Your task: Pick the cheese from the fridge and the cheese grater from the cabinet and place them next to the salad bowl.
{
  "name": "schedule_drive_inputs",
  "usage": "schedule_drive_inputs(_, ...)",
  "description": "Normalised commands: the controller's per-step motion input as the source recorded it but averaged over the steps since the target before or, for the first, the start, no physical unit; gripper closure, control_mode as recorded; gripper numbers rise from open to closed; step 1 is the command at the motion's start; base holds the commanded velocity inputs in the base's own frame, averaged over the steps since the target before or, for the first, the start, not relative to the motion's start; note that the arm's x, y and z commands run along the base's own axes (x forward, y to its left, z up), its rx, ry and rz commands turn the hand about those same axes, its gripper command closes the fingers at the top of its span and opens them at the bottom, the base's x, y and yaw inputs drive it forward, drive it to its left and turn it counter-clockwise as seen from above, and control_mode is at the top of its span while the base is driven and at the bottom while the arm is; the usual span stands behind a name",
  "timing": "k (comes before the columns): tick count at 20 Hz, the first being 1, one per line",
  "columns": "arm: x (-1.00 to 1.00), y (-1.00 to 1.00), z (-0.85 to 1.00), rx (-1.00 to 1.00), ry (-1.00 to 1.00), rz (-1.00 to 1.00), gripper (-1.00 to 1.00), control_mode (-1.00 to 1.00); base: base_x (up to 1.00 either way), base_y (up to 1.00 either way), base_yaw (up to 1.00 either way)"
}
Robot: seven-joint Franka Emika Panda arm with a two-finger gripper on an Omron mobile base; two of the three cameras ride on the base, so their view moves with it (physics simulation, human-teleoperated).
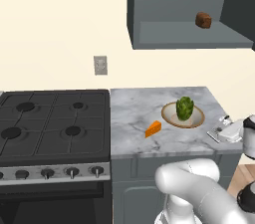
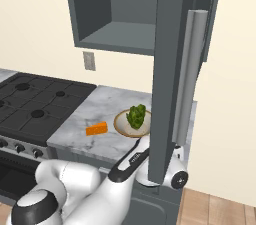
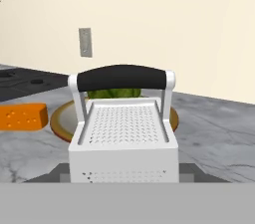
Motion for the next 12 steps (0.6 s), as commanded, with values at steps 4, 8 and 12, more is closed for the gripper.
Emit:
schedule_drive_inputs(4, 0.23, 0.00, -0.12, 0.00, 0.00, 0.01, 1.00, -1.00, 0.00, 0.00, 0.00)
schedule_drive_inputs(8, 0.27, 0.00, -0.06, 0.00, 0.00, 0.02, 1.00, -1.00, 0.00, 0.00, 0.00)
schedule_drive_inputs(12, 0.24, 0.00, -0.16, 0.00, -0.01, 0.02, 1.00, -1.00, 0.00, 0.00, 0.00)
